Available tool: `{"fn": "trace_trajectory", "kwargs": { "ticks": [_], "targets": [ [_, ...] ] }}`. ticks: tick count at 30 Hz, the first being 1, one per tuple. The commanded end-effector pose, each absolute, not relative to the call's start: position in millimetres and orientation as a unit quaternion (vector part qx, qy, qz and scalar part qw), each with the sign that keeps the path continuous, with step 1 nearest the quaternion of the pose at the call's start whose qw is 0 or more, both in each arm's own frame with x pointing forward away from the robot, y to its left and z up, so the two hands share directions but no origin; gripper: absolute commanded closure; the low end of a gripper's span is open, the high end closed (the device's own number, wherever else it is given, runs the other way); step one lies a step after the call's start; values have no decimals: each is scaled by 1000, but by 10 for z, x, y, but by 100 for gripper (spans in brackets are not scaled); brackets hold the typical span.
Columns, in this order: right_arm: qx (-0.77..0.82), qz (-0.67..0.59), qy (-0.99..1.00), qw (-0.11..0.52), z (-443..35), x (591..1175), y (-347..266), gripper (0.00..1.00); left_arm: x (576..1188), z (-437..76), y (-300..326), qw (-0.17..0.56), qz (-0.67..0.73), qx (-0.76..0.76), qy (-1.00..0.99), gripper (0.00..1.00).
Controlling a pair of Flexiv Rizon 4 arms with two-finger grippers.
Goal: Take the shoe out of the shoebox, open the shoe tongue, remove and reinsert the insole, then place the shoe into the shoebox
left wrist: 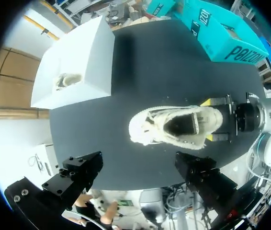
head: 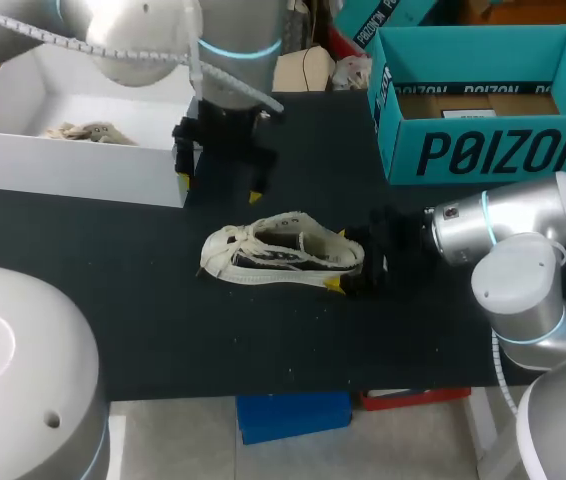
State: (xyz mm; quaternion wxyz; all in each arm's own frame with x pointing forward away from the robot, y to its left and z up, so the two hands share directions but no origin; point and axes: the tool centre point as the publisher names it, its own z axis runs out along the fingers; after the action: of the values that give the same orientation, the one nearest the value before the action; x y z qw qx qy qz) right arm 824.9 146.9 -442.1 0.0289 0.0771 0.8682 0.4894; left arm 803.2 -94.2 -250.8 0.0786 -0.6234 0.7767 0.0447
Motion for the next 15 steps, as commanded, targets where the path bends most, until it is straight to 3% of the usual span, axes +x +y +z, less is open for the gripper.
{"fn": "trace_trajectory", "kwargs": {
  "ticks": [1,15],
  "targets": [
    [78,489,868,29,-4479,8250,1495,100,7987,-2735,-1250,94,83,-621,774,0],
    [78,489,868,29,-4479,8250,1495,100,7989,-3230,-1628,93,146,-609,774,0]
  ]
}}
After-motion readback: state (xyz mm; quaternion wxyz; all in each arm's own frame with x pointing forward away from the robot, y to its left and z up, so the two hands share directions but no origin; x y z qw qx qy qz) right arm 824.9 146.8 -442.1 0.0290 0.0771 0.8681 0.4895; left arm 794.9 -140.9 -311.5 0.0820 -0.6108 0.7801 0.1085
